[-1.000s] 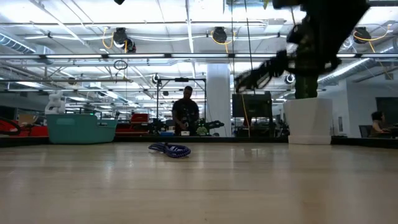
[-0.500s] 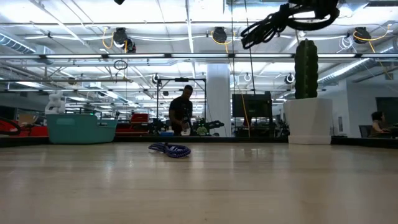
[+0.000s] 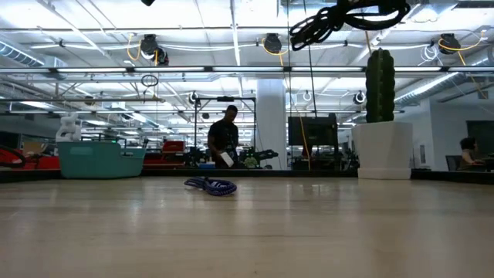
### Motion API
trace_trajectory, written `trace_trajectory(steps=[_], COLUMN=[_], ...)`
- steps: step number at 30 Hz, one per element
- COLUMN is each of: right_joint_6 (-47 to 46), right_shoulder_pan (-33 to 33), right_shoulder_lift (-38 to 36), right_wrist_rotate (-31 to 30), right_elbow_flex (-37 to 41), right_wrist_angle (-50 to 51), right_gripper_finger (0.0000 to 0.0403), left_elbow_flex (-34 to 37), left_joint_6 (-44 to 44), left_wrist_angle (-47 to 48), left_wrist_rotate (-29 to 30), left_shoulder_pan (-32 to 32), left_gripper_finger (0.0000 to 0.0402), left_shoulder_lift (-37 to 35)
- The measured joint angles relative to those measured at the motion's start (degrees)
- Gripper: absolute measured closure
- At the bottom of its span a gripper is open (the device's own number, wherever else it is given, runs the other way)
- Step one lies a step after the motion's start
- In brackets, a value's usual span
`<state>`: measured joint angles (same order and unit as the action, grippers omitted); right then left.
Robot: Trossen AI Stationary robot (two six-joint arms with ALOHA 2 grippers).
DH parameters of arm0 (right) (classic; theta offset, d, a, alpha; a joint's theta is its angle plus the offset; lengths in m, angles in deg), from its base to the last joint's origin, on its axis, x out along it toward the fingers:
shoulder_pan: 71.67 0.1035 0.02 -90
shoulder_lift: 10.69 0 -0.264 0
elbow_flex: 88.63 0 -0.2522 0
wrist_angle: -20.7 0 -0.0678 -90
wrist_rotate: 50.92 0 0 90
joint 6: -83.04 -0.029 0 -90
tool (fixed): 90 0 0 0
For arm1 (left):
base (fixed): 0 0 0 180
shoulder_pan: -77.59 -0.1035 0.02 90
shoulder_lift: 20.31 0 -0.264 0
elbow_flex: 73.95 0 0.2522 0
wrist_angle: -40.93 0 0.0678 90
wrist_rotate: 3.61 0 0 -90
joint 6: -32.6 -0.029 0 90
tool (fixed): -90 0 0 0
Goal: Pick and place USB-C Cables
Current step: Put the black USB cable into the blue bin
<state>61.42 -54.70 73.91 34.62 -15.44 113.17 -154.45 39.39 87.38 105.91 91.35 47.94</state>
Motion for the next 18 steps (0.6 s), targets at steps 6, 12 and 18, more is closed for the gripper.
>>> trace_trajectory(steps=[6,12,18], right_joint_6=[1.11,5.88,10.32], right_shoulder_pan=[-0.21,-3.63,-6.73], right_shoulder_lift=[-0.03,0.14,2.6], right_wrist_rotate=[-2.55,-3.03,-3.21], right_elbow_flex=[0.01,0.03,0.06], right_wrist_angle=[-5.8,-16.48,-23.5], right_gripper_finger=[0.0385,0.0385,0.0385], left_elbow_flex=[0.0,0.0,0.0], left_joint_6=[0.02,-1.96,-7.75], left_wrist_angle=[-0.34,-4.94,-9.4], left_wrist_rotate=[-0.01,-0.01,-0.09], left_shoulder_pan=[0.0,0.16,0.28], left_gripper_finger=[0.0378,0.0378,0.0378], left_shoulder_lift=[0.0,1.28,2.97])
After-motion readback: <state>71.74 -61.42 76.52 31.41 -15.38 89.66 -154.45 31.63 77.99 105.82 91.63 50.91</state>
